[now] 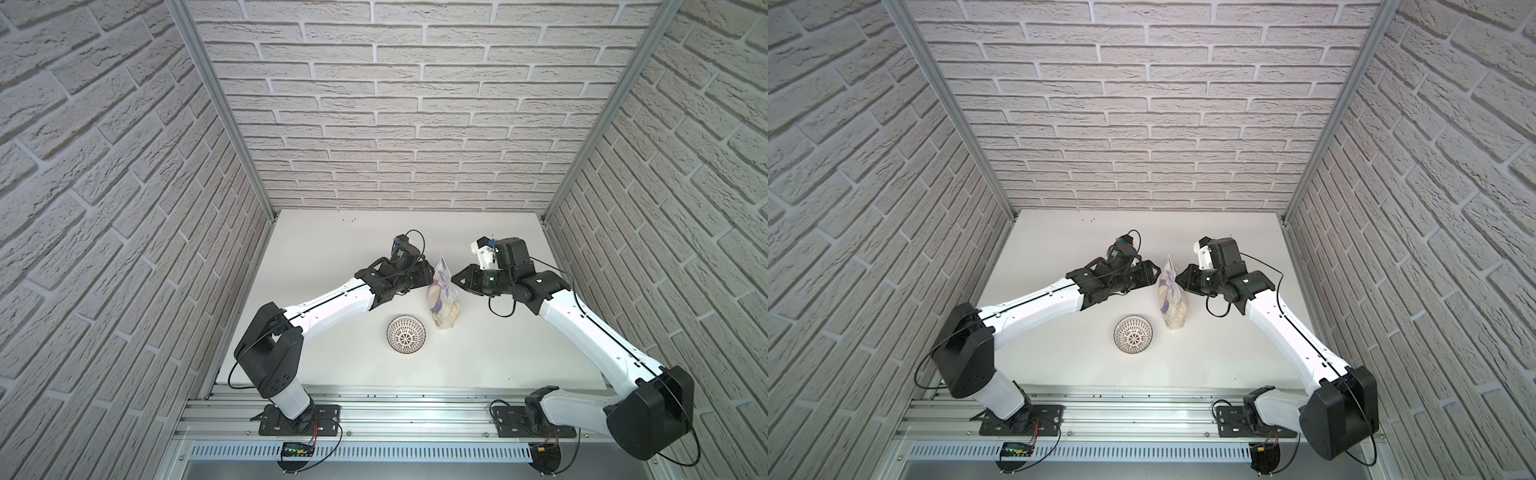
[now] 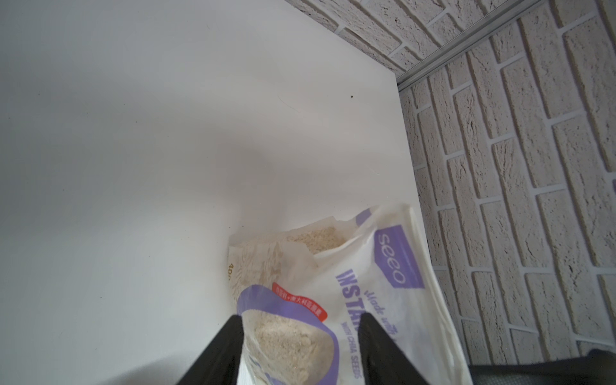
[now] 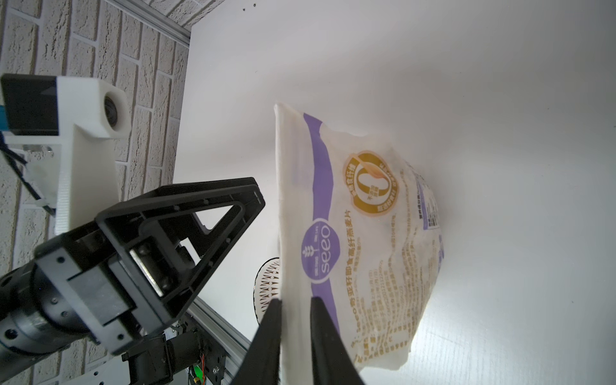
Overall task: Pour the oats into the breakfast bowl
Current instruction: Open the oats bag at the center of the board.
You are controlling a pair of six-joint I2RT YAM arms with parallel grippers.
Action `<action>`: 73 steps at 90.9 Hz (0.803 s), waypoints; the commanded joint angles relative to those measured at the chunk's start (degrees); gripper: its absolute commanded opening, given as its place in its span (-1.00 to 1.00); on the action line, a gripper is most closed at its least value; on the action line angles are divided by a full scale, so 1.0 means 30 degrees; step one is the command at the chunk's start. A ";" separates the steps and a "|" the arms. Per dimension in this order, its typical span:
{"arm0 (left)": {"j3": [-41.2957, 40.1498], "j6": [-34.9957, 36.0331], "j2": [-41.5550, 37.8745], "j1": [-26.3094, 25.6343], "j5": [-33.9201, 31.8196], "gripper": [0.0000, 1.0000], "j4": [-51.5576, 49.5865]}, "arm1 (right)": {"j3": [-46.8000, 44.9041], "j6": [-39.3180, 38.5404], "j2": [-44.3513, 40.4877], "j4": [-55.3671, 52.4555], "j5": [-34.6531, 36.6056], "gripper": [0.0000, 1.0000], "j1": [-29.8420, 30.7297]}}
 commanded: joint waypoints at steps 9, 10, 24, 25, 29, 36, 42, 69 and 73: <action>0.0551 0.0198 -0.0076 -0.0094 -0.0132 0.16 0.0066 | -0.0202 -0.0331 0.0116 0.0333 0.0085 -0.69 -0.0073; 0.0544 0.0200 -0.0089 -0.0101 -0.0137 0.16 0.0065 | -0.0203 -0.0334 0.0123 0.0327 0.0083 -0.70 -0.0073; 0.0547 0.0227 -0.0337 -0.0083 0.0011 0.17 0.0329 | -0.0290 -0.0294 0.0173 0.0387 0.0074 -0.80 -0.0080; 0.0542 0.0244 -0.0352 -0.0081 0.0023 0.17 0.0357 | -0.0291 -0.0272 0.0181 0.0383 0.0078 -0.81 -0.0076; 0.0551 0.0274 -0.0414 -0.0078 0.0081 0.17 0.0448 | -0.0284 -0.0231 0.0191 0.0332 0.0202 -0.84 -0.0077; 0.0565 0.0290 -0.0473 -0.0081 0.0149 0.17 0.0524 | -0.0273 -0.0175 0.0211 0.0379 0.0271 -0.87 -0.0073; 0.0593 0.0290 -0.0496 -0.0081 0.0299 0.17 0.0618 | -0.0262 -0.0129 0.0246 0.0401 0.0279 -0.92 -0.0073; 0.0654 0.0337 -0.0990 -0.0202 0.1336 0.18 0.1862 | -0.0476 -0.0179 0.0359 0.0284 0.0666 -0.93 -0.0073; 0.0666 0.0430 -0.1008 -0.0233 0.1575 0.18 0.2144 | -0.0495 -0.0121 0.0377 0.0377 0.0602 -0.93 -0.0073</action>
